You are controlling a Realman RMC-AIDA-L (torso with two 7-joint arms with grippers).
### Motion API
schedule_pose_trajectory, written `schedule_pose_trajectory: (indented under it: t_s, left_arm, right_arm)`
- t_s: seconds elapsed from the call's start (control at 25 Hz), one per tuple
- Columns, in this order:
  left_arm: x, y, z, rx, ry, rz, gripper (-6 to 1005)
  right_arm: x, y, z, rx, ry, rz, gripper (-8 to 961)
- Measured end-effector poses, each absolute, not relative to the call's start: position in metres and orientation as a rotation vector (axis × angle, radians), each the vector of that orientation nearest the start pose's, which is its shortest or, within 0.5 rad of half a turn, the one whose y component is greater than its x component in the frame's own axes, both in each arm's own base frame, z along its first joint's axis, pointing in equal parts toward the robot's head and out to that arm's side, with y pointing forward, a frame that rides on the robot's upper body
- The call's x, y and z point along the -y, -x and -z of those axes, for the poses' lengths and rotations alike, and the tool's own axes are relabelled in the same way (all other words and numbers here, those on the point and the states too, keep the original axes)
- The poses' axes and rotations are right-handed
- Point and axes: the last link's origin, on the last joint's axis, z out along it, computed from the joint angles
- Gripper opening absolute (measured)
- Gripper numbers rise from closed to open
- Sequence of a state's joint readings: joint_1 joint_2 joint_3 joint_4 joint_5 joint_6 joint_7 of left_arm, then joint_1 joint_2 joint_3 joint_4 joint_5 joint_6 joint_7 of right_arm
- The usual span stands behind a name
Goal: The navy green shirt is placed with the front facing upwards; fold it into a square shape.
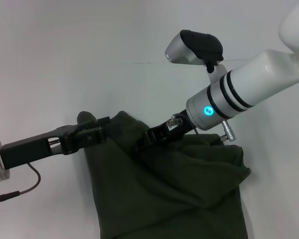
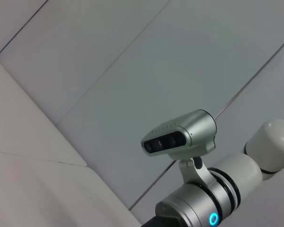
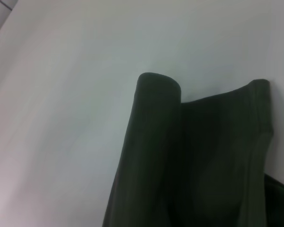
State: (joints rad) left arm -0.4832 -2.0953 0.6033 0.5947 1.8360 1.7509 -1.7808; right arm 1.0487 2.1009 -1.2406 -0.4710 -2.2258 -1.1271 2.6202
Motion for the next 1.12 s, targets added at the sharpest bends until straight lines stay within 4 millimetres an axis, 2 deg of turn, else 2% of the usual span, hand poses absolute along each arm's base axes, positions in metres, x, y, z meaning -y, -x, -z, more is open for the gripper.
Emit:
schedule_pose_trajectory:
  t_s: [0.04, 0.24, 0.88, 1.12]
  left_arm:
    - [-0.305, 0.250, -0.010, 1.247, 2.565, 1.226, 910]
    - [-0.304, 0.250, -0.010, 1.249, 2.565, 1.227, 909]
    - [-0.302, 0.251, -0.009, 1.253, 2.556, 1.239, 907]
    - [-0.302, 0.251, -0.009, 1.256, 2.547, 1.244, 907]
  right_arm:
    - [-0.406, -0.137, 0.099, -1.499, 2.580, 0.068, 577]
    - [-0.407, -0.135, 0.099, -1.495, 2.588, 0.049, 333]
    - [-0.404, -0.138, 0.095, -1.487, 2.626, 0.002, 31]
    - [-0.396, -0.146, 0.078, -1.530, 2.645, -0.149, 30]
